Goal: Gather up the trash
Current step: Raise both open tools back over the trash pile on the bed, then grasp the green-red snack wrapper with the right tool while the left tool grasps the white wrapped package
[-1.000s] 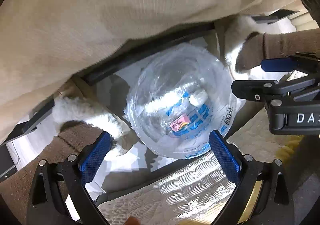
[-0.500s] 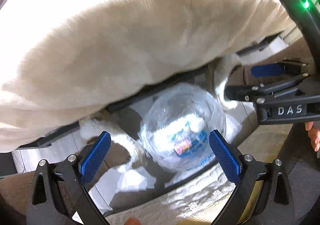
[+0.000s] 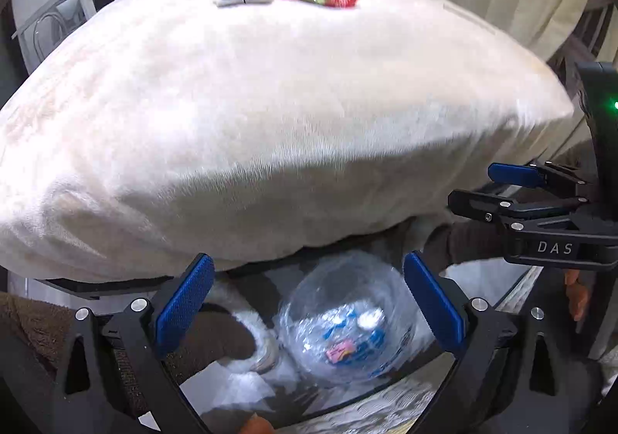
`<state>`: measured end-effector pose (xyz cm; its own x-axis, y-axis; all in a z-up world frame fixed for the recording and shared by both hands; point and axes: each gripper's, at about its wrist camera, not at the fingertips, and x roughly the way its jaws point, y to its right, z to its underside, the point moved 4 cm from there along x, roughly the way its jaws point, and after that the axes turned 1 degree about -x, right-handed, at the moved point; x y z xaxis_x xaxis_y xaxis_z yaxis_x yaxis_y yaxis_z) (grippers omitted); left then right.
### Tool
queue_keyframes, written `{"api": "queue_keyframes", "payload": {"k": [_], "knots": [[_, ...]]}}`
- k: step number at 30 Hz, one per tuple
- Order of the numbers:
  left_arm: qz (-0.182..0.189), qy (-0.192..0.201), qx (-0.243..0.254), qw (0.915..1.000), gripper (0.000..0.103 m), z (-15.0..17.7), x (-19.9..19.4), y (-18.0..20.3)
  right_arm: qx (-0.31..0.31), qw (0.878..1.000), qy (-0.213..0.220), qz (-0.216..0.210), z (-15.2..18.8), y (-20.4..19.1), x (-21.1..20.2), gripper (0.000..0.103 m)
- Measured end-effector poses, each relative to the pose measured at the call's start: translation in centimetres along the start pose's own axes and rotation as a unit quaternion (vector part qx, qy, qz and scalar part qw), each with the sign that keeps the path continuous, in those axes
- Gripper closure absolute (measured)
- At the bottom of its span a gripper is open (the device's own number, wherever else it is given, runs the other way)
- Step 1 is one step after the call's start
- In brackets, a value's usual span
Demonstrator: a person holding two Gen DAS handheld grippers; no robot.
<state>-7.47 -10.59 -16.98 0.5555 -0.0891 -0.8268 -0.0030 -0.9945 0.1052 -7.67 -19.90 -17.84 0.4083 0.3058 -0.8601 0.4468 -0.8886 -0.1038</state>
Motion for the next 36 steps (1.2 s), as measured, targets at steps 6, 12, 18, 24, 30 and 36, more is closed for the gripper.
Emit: {"api": "queue_keyframes", "payload": {"k": [6, 12, 18, 24, 30, 36], "knots": [[0.016, 0.037, 0.005, 0.9992, 0.006, -1.9, -1.5, 0.3, -0.027, 0.997, 0.073, -0.001, -2.9, 0.3, -3.6, 0.023], [0.014, 0.052, 0.014, 0.9984, 0.006, -5.0, -2.3, -0.5, -0.047, 0.994, 0.100, -0.006, -7.2, 1.0, -5.1, 0.023], [0.015, 0.061, 0.013, 0.9979, 0.006, -8.5, -2.2, -2.2, -0.049, 0.992, 0.111, -0.038, -11.6, 1.3, -5.0, 0.023], [0.016, 0.054, 0.009, 0.9983, 0.006, -12.1, -1.0, -3.9, -0.054, 0.992, 0.103, -0.052, -15.7, 1.8, -3.2, 0.023], [0.023, 0.044, 0.016, 0.9986, 0.006, -16.0, 0.7, -4.9, -0.063, 0.993, 0.074, -0.070, -19.1, 1.8, -0.1, 0.023], [0.025, 0.025, 0.019, 0.9992, 0.006, -19.7, 3.3, -6.1, -0.073, 0.993, 0.045, -0.079, -22.4, 2.0, 3.3, 0.023]]}}
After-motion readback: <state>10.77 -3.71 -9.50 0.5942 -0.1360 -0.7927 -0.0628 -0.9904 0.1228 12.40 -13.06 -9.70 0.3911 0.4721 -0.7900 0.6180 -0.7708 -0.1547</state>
